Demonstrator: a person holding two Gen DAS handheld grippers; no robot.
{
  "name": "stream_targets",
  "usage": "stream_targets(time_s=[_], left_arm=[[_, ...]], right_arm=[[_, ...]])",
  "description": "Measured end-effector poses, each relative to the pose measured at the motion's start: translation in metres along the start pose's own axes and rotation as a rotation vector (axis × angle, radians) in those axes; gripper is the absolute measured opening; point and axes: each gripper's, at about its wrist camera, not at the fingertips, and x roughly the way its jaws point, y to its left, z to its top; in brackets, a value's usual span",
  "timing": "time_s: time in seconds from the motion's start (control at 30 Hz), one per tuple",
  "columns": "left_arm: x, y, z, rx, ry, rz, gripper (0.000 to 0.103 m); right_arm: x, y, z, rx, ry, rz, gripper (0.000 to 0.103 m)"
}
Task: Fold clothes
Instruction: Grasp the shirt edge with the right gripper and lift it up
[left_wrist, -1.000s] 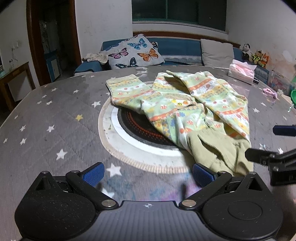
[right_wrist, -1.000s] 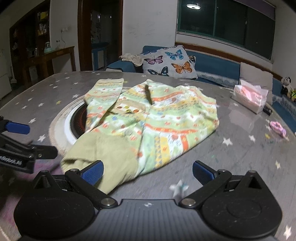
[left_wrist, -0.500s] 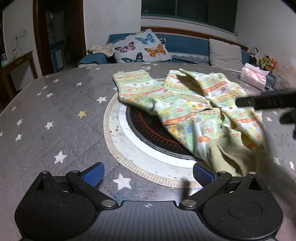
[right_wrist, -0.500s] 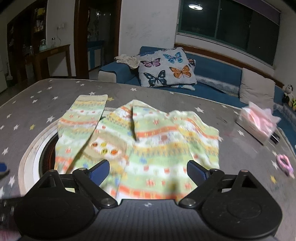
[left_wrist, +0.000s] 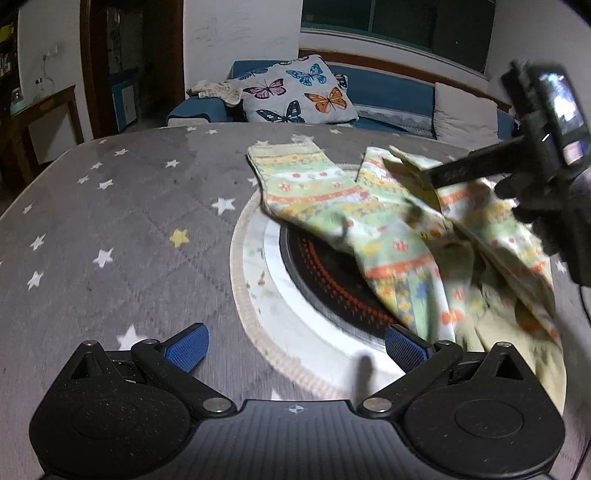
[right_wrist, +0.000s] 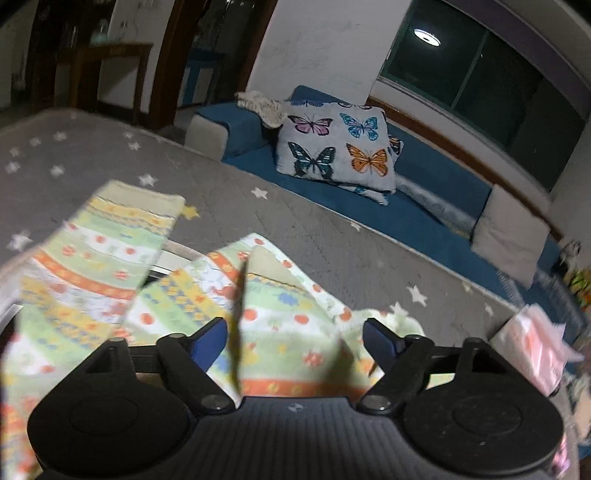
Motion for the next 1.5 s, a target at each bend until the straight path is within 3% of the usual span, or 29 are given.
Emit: stream_targets(time_s=[0.13, 0.2, 0.3, 0.47, 0.57, 0.8, 1.0, 1.3, 1.4, 1.47, 1.5], left_arm=[[0.009, -0.001, 0.012, 0.004, -0.008, 0.005, 0.103], [0.013, -0.002, 0.017, 0.005, -0.014, 0.007, 0.103], [0.017, -0.003, 0.026, 0.006, -0.026, 0.012, 0.103], [0.021, -0.002, 0.048, 0.001, -0.063, 0.015, 0.102], [0.028, -0.002, 0.07, -0.007, -0.087, 0.015, 0.097], [0.07, -0.008, 0.126, -0.003, -0.112, 0.017, 0.088], [0.127, -0.02, 0.166, 0.003, -0.1, 0.059, 0.088], [0.187, -0.026, 0.185, -0.013, -0.042, 0.133, 0.087], [0.197, -0.023, 0.185, -0.02, -0.017, 0.139, 0.077], [0.196, -0.021, 0.185, -0.009, -0.025, 0.138, 0.063], [0.194, -0.02, 0.185, -0.005, -0.029, 0.132, 0.047]], right_arm=[[0.018, -0.002, -0.001, -0.036, 0.016, -0.054, 0.058], [0.021, -0.009, -0.003, -0.022, 0.022, -0.061, 0.034], [0.014, -0.028, -0.007, 0.052, 0.02, -0.044, 0.01], [-0.019, -0.065, -0.021, 0.152, -0.022, -0.043, 0.007], [-0.043, -0.092, -0.033, 0.216, -0.042, -0.045, 0.007], [-0.098, -0.152, -0.082, 0.39, -0.052, -0.047, 0.007], [-0.133, -0.185, -0.132, 0.52, -0.052, -0.085, 0.007], [-0.149, -0.206, -0.184, 0.626, -0.006, -0.105, 0.007], [-0.149, -0.207, -0.193, 0.648, 0.008, -0.104, 0.008], [-0.149, -0.208, -0.196, 0.664, 0.012, -0.102, 0.009], [-0.15, -0.208, -0.198, 0.673, 0.011, -0.101, 0.009]])
